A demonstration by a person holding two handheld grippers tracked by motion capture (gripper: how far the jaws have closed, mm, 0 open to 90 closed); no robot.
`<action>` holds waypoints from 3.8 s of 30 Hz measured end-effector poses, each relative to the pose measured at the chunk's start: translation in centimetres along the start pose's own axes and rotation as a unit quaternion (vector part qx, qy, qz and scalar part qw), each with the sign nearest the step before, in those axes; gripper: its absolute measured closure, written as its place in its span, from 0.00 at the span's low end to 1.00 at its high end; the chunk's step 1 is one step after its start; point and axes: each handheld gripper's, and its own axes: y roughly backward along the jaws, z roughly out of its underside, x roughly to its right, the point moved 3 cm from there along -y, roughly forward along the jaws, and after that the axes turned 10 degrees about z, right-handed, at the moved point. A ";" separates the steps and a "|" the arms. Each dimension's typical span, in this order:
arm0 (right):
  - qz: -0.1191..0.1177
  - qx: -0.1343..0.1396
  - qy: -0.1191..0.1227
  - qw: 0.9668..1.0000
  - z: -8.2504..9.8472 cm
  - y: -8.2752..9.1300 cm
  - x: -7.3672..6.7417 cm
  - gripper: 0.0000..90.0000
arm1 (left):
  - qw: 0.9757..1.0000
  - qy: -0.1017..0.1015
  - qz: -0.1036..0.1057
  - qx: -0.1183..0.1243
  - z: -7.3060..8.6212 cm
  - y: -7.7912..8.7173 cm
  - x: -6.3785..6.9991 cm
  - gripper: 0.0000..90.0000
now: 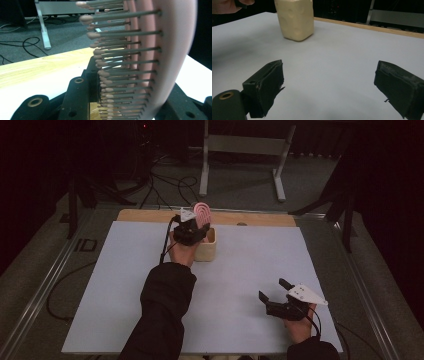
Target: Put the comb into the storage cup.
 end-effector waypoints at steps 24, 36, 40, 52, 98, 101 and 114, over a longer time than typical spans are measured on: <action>0.000 0.000 0.001 1.000 0.0 0.0 0.0 0.10 | 1.000 0.008 0.012 -0.013 0.4 -0.6 -0.6 0.71; -0.001 -0.001 0.002 1.000 0.0 0.0 -0.1 0.10 | 0.999 0.007 0.027 -0.017 0.4 -0.8 -0.9 0.70; 0.000 0.000 0.001 1.000 0.0 0.0 0.0 0.10 | 0.999 0.003 0.029 -0.023 0.3 -0.8 -1.1 0.70; 0.000 0.000 0.002 1.000 0.0 0.0 0.0 0.10 | 0.999 -0.001 0.024 -0.036 0.2 -0.7 -2.0 0.70; 0.001 -0.001 0.002 1.000 0.0 0.0 0.0 0.10 | 0.998 -0.002 -0.032 -0.061 0.4 -0.2 -2.9 0.11; 0.001 -0.001 0.002 1.000 0.0 0.0 0.0 0.10 | 0.997 -0.008 -0.029 -0.064 0.4 -0.1 -2.7 0.05; 0.000 -0.001 0.002 1.000 0.0 0.0 0.0 0.10 | 0.998 -0.011 -0.027 -0.055 0.0 0.6 -2.3 0.00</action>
